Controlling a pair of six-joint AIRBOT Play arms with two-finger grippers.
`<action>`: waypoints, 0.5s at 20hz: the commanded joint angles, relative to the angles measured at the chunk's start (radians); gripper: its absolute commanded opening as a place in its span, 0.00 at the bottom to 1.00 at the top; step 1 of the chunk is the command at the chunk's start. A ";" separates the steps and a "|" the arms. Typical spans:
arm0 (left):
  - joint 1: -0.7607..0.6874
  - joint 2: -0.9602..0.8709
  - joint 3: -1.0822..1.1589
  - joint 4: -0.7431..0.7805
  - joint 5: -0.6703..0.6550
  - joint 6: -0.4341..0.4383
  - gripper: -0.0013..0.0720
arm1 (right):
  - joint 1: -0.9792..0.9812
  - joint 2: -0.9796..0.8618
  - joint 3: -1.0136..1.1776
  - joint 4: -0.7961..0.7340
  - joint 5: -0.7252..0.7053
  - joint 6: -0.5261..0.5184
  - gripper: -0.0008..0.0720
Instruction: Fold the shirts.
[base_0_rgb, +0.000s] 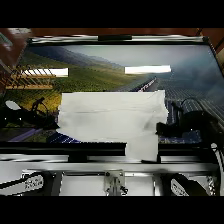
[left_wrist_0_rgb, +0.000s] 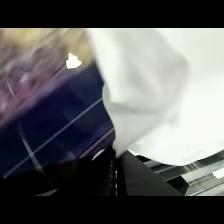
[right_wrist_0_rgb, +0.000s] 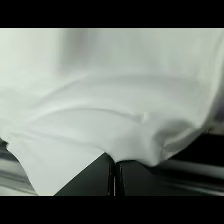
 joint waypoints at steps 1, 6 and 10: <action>0.000 0.004 0.138 -0.029 0.017 0.039 0.06 | 0.003 0.001 0.183 0.000 0.144 -0.009 0.09; -0.006 -0.139 0.401 -0.058 0.062 -0.089 0.06 | 0.003 -0.264 0.459 0.019 0.224 0.021 0.09; -0.032 -0.323 0.591 -0.106 0.063 -0.167 0.06 | 0.012 -0.488 0.681 0.047 0.253 0.058 0.09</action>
